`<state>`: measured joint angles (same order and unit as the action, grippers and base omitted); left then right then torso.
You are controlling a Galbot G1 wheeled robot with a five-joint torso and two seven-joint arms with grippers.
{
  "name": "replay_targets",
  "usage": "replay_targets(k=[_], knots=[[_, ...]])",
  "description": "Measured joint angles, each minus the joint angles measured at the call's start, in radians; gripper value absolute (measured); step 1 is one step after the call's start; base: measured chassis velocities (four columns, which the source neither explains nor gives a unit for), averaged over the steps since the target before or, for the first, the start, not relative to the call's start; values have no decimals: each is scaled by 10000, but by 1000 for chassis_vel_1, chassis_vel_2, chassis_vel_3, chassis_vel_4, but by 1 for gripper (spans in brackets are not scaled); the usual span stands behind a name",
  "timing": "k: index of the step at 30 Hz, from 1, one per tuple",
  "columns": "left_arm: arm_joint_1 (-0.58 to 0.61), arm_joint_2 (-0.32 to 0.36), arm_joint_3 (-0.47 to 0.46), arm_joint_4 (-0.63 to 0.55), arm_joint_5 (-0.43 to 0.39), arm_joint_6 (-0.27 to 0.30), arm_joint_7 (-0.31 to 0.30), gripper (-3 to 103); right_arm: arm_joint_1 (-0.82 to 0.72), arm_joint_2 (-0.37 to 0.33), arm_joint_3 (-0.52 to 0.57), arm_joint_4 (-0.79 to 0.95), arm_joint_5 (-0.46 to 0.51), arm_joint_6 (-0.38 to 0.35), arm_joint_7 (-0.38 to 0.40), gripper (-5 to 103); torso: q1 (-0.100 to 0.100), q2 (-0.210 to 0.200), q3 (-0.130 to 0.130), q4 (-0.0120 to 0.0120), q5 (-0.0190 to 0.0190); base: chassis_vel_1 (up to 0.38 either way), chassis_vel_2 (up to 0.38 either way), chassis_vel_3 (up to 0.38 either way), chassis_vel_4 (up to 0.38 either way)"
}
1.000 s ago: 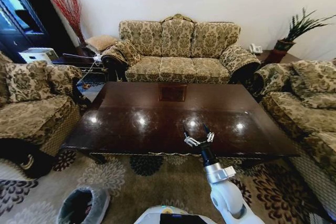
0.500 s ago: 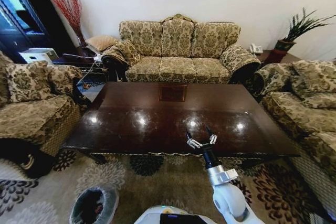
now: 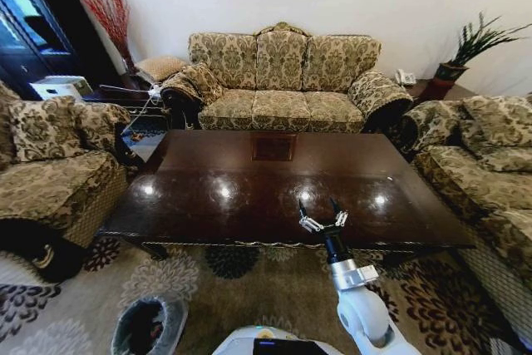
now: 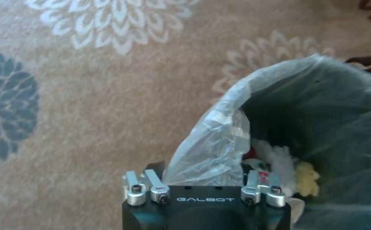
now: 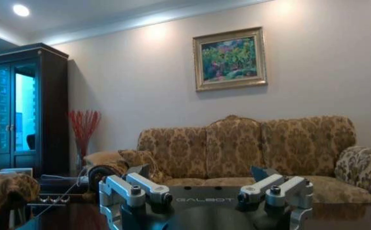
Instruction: Move to the front of the table and place the trash on the table into the trash bin.
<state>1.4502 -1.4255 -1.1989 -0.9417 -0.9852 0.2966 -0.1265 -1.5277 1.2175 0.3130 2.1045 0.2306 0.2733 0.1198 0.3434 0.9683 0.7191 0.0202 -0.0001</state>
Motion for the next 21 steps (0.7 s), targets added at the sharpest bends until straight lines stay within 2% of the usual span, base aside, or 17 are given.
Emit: replay_targets(k=[3, 4, 6, 15, 18, 19, 20, 21], knots=[[493, -178, -30, -809, 4, 82, 320, 89, -18, 6, 32, -1, 17, 3, 19, 100, 0, 0, 0, 2, 1, 0, 0, 0, 0], [493, -178, -30, -809, 4, 82, 320, 89, -18, 6, 32, -1, 17, 3, 19, 100, 0, 0, 0, 2, 1, 0, 0, 0, 0], [611, -214, -53, -1016, 6, 127, 358, 98, -11, 31, 35, -1, 32, 8, 25, 100, 0, 0, 0, 0, 1, 0, 0, 0, 0], [1145, -615, -227, -2115, -370, 136, 23, 100, -31, 89, 115, -1, 115, 61, 23, 100, 0, 0, 0, 2, -1, 0, 0, 0, 0], [1492, -927, -231, -3246, -251, -321, 23, 100, -69, 133, 173, 19, 146, 69, 19, 100, 0, 0, 0, 2, 2, 0, 0, 0, 0], [1492, -927, -231, -3246, -251, -321, 23, 100, -69, 133, 173, 19, 146, 69, 19, 100, 0, 0, 0, 2, 2, 0, 0, 0, 0], [1702, -1069, -195, -4190, 235, -860, 52, 100, -153, 141, 215, 116, 156, 32, -9, 100, 0, 0, 1, 3, -3, 0, 0, 0, 0], [1784, -1098, -180, -4572, 427, -1054, 121, 100, -188, 143, 241, 158, 167, 4, -31, 100, 0, 0, 1, 2, -5, 0, 0, 0, 0]])
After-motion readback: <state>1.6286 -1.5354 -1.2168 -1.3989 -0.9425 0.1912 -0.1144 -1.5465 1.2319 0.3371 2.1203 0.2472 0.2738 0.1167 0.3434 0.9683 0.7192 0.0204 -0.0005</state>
